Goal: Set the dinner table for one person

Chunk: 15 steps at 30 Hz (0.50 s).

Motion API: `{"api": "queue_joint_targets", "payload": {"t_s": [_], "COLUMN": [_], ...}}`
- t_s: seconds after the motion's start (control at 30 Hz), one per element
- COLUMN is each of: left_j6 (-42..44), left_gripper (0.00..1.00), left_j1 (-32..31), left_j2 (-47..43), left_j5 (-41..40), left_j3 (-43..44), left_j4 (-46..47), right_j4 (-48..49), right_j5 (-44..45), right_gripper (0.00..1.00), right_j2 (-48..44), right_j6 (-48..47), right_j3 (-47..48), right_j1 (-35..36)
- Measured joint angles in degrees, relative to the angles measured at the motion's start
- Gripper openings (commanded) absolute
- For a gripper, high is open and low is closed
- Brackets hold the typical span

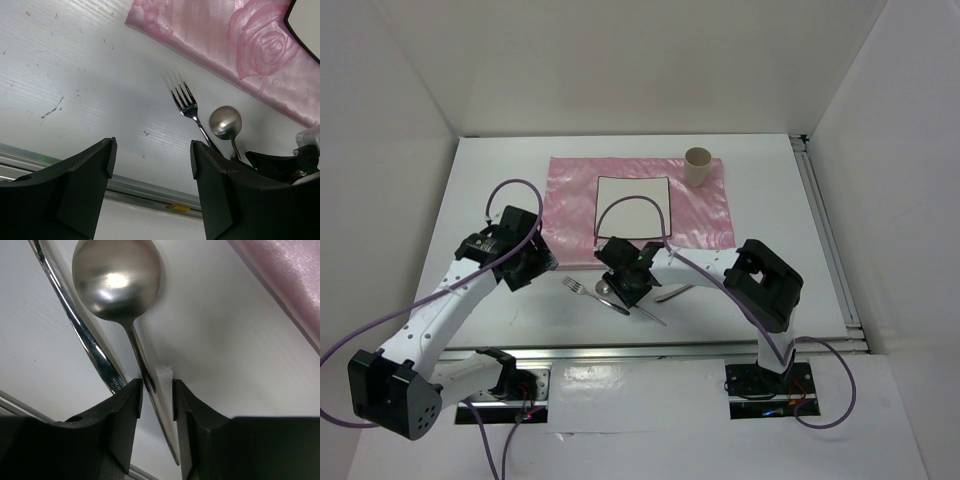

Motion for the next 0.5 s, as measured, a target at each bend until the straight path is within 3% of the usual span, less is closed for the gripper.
{"api": "queue_joint_targets", "payload": {"t_s": [0.17,0.33,0.5], "left_j6": [0.1,0.4,0.8], "left_gripper": [0.77,0.77,0.77], "left_j1": [0.2,0.2,0.5], "left_j2": [0.3,0.3,0.8], "left_j5": [0.2,0.7,1.0], "left_j3": [0.0,0.0,0.0], "left_j4": [0.6,1.5,1.5], "right_j4": [0.4,0.6,0.4], "right_j5": [1.4,2.8,3.3], "right_gripper": [0.32,0.11,0.0], "right_j2": [0.0,-0.2,-3.3], "right_j6": [0.2,-0.4,-1.4], "right_j3": [-0.5,-0.8,-3.7], "right_j1": [0.1,1.0,2.8]}}
